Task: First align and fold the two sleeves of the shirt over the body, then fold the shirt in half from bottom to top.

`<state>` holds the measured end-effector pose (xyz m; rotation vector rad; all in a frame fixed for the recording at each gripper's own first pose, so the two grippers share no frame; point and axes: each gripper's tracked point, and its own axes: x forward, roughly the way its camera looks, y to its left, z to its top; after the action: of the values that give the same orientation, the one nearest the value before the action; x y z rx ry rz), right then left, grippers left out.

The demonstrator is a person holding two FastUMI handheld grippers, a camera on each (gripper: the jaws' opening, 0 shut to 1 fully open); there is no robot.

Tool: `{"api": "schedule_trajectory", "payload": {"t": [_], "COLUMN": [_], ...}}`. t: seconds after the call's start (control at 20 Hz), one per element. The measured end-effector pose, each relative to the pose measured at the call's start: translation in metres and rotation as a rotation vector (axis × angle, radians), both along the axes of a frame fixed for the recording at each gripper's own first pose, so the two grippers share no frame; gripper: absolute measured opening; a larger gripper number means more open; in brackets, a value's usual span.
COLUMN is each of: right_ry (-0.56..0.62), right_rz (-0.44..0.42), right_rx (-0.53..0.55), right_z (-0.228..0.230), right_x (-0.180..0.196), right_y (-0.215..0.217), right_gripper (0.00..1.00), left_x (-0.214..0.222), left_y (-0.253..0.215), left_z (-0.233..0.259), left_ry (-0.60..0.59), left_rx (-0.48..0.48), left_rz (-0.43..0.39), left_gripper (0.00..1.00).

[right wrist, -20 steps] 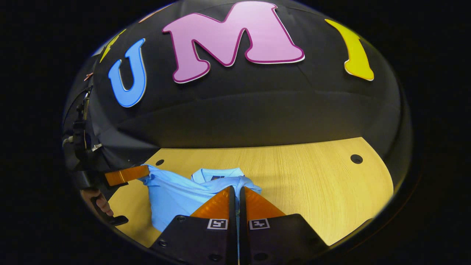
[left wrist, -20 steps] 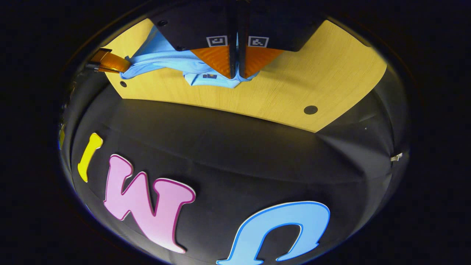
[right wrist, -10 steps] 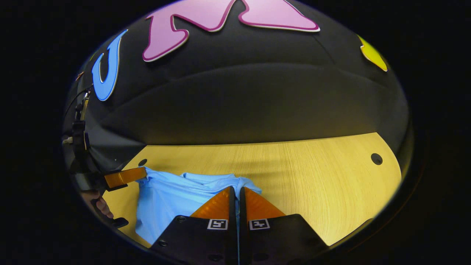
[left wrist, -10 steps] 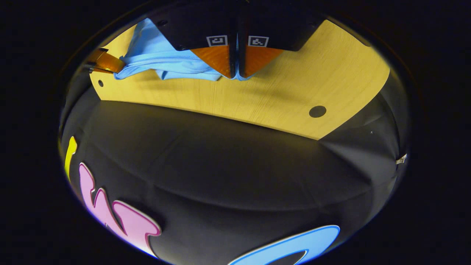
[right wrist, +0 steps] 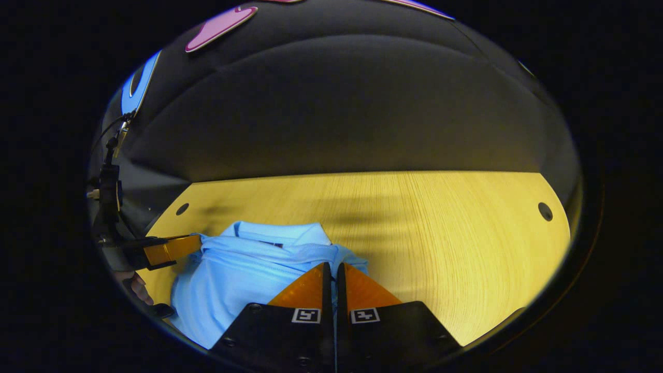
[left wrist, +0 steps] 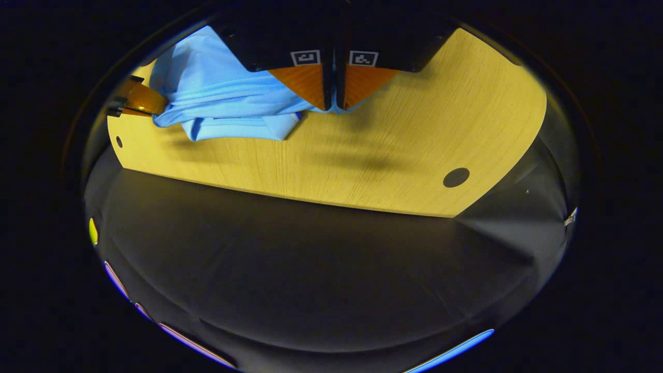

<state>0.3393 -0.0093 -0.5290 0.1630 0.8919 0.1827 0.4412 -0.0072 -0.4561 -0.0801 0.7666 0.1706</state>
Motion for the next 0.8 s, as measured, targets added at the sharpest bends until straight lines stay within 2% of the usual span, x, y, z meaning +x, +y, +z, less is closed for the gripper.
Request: {"api": "schedule_trajectory", "payload": {"t": [0.35, 0.45, 0.55, 0.6, 0.65, 0.7, 0.75, 0.8], "right_ry": [0.012, 0.012, 0.009, 0.006, 0.007, 0.008, 0.010, 0.006], "right_rz": [-0.016, -0.013, -0.005, -0.005, -0.003, 0.000, 0.002, 0.002], "right_rx": [0.017, 0.009, -0.007, -0.017, -0.022, -0.023, -0.027, -0.032], "right_z": [-0.0068, -0.0057, -0.0052, -0.0036, -0.0042, -0.0038, -0.0033, -0.0012], "right_x": [-0.0001, -0.0008, -0.0015, -0.0013, -0.0015, -0.0020, -0.0027, -0.0039], "right_y": [-0.0016, -0.0022, -0.0027, -0.0037, -0.0036, -0.0015, -0.0013, -0.0022], "right_gripper": [0.08, 0.12, 0.21, 0.28, 0.35, 0.50, 0.54, 0.57], "left_x": [0.0002, -0.0018, -0.0026, -0.0023, -0.0029, -0.0039, -0.0055, -0.0067], "left_y": [0.0024, 0.0012, 0.0001, -0.0009, -0.0019, -0.0023, -0.0003, 0.0018], "left_z": [-0.0066, -0.0075, -0.0070, -0.0066, -0.0052, -0.0045, -0.0026, -0.0020], "left_ry": [0.009, 0.013, 0.010, 0.007, 0.005, 0.004, 0.004, 0.005], "left_rx": [0.002, -0.002, -0.024, -0.036, -0.047, -0.055, -0.052, -0.043], "left_rz": [0.003, 0.002, 0.001, -0.001, -0.003, -0.003, 0.001, 0.006], "left_gripper": [0.06, 0.12, 0.20, 0.34, 0.36, 0.46, 0.57, 0.58]}}
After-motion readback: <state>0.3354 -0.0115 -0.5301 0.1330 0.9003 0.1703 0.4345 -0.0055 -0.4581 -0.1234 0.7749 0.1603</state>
